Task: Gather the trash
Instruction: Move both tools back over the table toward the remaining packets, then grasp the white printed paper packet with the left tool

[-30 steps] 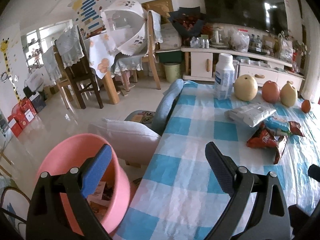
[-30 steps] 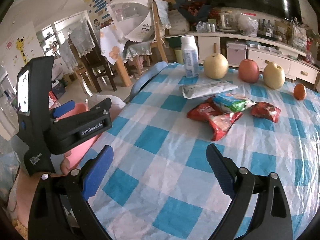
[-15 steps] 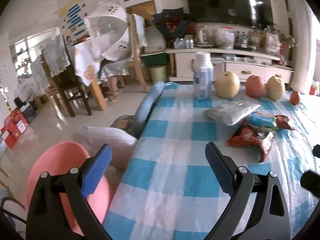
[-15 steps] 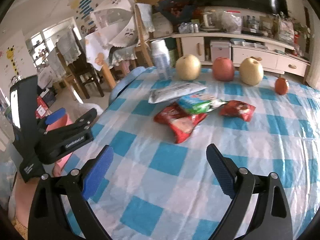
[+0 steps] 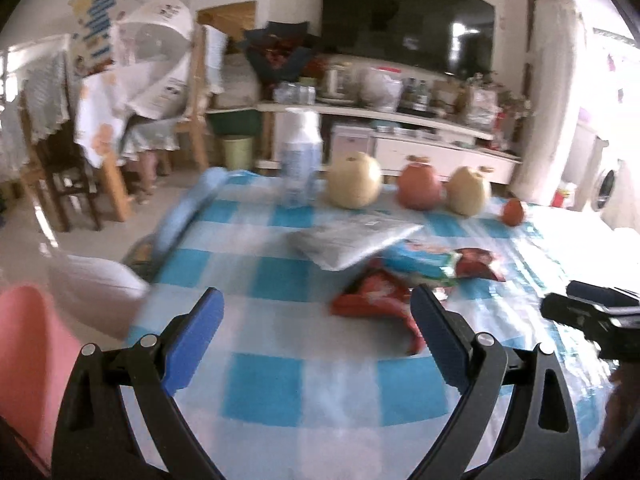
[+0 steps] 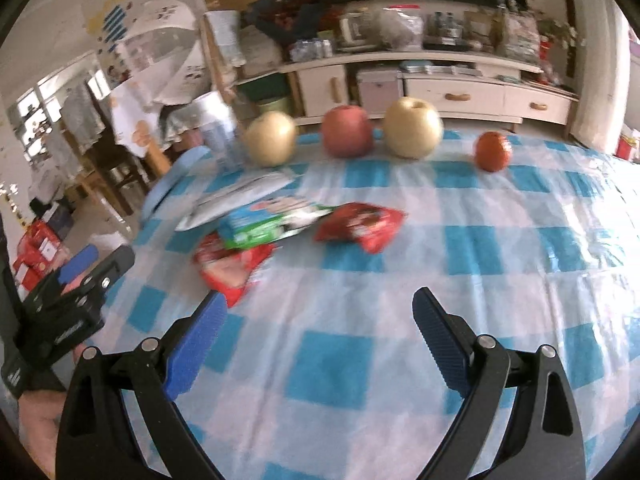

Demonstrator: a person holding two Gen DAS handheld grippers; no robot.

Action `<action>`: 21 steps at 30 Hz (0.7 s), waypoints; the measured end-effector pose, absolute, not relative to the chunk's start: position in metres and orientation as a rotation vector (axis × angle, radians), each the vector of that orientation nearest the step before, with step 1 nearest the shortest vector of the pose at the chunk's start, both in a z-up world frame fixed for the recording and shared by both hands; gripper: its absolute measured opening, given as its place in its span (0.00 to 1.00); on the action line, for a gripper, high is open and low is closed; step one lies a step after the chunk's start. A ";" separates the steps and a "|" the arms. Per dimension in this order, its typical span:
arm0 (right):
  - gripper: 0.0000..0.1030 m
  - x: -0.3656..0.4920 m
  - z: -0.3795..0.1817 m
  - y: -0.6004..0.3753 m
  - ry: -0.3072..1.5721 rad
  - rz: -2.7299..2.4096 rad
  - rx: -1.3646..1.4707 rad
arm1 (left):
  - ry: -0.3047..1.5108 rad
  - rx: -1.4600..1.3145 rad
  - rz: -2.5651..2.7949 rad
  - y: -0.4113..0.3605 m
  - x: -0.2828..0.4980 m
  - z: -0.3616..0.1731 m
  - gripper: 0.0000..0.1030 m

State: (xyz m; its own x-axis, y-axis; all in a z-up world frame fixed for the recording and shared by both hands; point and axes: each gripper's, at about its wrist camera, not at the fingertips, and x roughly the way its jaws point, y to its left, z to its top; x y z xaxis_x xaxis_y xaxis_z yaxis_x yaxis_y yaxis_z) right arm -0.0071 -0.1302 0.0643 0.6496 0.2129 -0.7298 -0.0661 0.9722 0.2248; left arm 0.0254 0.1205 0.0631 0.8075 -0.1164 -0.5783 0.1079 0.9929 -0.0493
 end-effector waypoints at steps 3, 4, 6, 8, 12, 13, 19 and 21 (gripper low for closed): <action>0.90 0.002 0.061 -0.150 0.854 0.125 0.206 | 0.628 -0.039 -0.157 0.113 0.037 0.057 0.92; 0.90 0.005 0.060 -0.157 0.861 0.122 0.220 | 0.631 -0.061 -0.174 0.112 0.041 0.057 0.92; 0.90 0.010 0.056 -0.166 0.872 0.117 0.238 | 0.629 -0.088 -0.189 0.112 0.051 0.060 0.92; 0.90 0.013 0.053 -0.172 0.882 0.105 0.241 | 0.631 -0.098 -0.179 0.111 0.065 0.063 0.92; 0.90 0.019 0.045 -0.177 0.911 0.104 0.253 | 0.669 -0.147 -0.145 0.107 0.109 0.065 0.92; 0.90 0.020 0.043 -0.176 0.917 0.105 0.252 | 0.688 -0.161 -0.139 0.107 0.120 0.064 0.92; 0.90 0.024 0.040 -0.164 0.935 0.133 0.203 | 0.834 -0.214 -0.010 0.106 0.182 0.046 0.72; 0.90 0.023 0.040 -0.160 0.936 0.144 0.180 | 0.889 -0.216 0.008 0.105 0.197 0.037 0.64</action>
